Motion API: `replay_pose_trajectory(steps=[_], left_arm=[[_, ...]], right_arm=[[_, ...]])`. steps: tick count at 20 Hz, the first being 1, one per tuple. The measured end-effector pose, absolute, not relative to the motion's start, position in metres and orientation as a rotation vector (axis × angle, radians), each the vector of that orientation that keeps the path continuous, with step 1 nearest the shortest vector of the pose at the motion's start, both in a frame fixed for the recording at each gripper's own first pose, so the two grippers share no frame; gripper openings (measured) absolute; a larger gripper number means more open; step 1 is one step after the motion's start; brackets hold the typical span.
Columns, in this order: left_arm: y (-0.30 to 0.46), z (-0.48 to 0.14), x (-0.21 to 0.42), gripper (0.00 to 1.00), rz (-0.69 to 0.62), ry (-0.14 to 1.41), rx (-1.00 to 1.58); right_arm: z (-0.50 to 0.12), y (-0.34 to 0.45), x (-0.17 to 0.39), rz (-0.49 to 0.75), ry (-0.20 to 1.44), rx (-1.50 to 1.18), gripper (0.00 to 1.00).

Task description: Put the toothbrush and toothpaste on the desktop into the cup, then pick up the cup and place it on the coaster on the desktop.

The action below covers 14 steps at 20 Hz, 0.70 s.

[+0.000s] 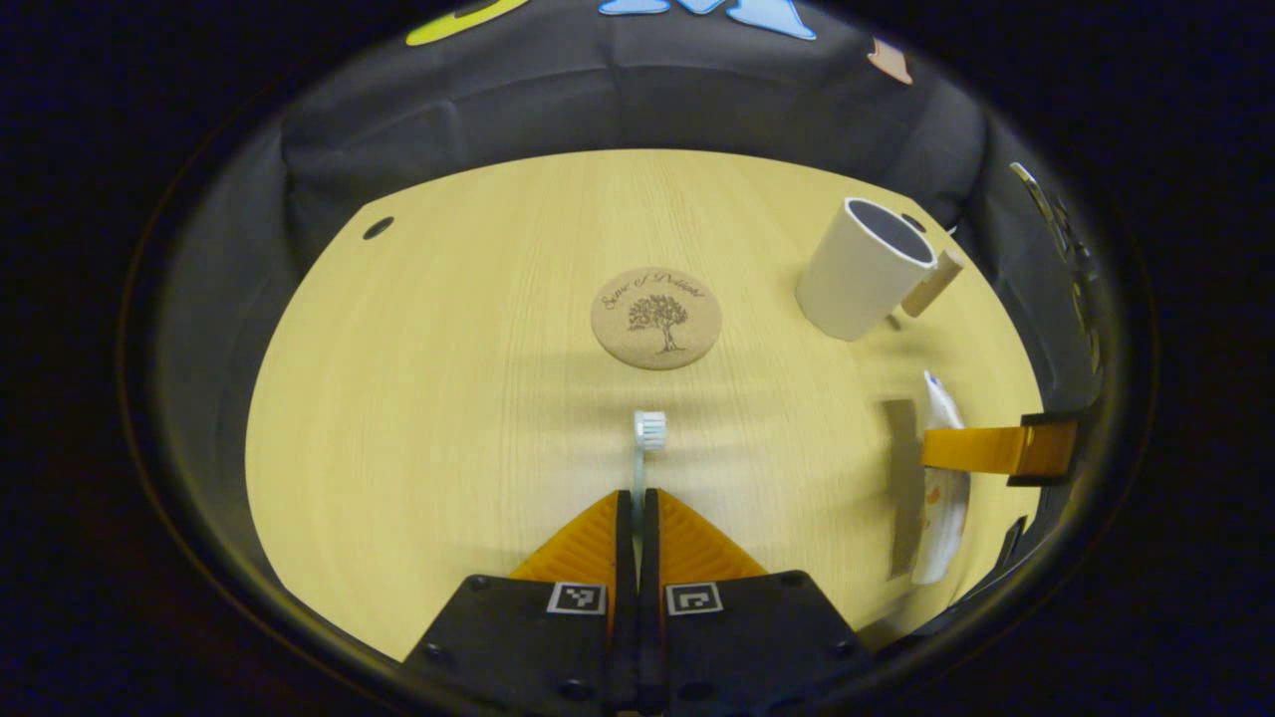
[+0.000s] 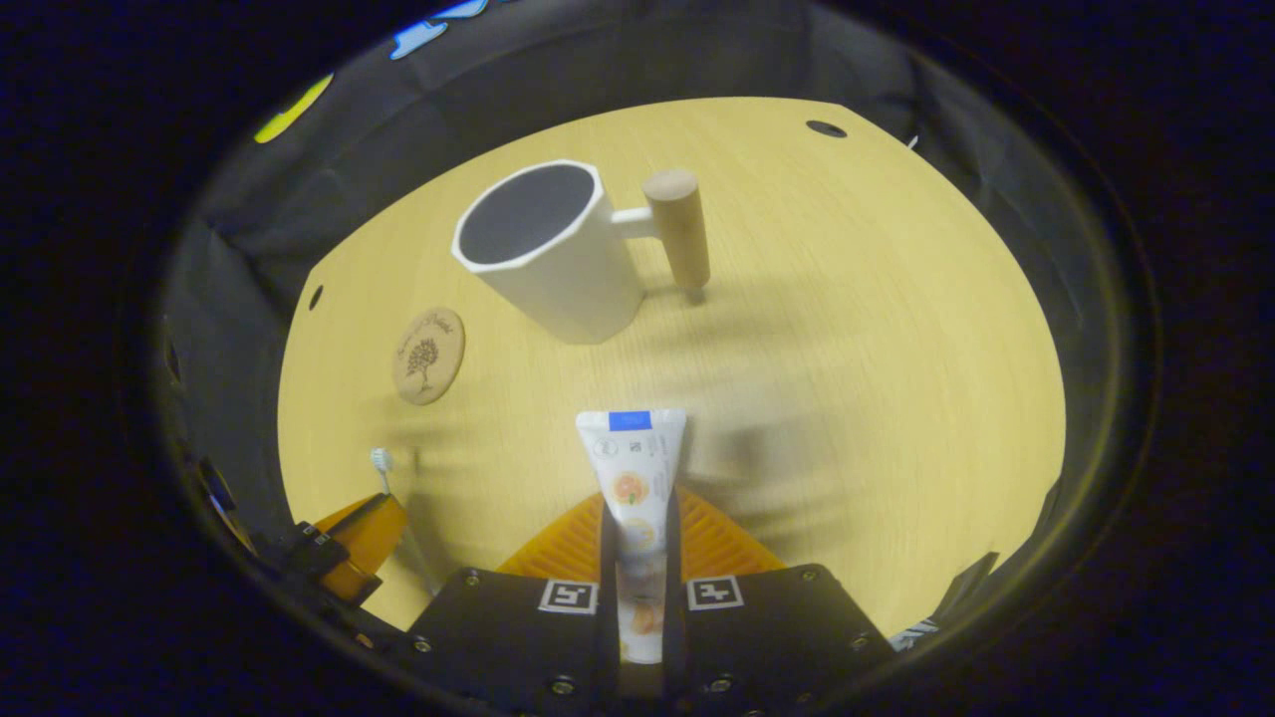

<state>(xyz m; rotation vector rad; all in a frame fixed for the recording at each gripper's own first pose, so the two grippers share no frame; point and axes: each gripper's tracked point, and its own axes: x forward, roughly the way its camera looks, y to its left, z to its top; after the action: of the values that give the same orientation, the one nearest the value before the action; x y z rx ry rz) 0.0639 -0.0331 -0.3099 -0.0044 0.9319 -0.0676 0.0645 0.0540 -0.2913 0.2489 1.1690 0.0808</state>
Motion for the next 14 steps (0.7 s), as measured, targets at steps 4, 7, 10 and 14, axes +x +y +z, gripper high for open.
replay_pose_trajectory(steps=[4,7,10,14], left_arm=[[-0.034,-0.290,0.068,0.08,-0.079,0.869,-0.021],[-0.029,-0.273,0.070,0.08,-0.085,0.826,-0.040],[-0.028,-0.262,0.074,0.08,-0.083,0.794,-0.056],[-0.028,-0.239,0.079,0.08,-0.095,0.740,-0.081]], right_arm=[[-0.277,0.052,0.077,0.098,1.099,0.262,0.18],[-0.268,0.050,0.085,0.111,1.054,0.262,0.18],[-0.254,0.050,0.093,0.121,1.018,0.273,0.18],[-0.227,0.047,0.107,0.127,0.968,0.289,0.21]])
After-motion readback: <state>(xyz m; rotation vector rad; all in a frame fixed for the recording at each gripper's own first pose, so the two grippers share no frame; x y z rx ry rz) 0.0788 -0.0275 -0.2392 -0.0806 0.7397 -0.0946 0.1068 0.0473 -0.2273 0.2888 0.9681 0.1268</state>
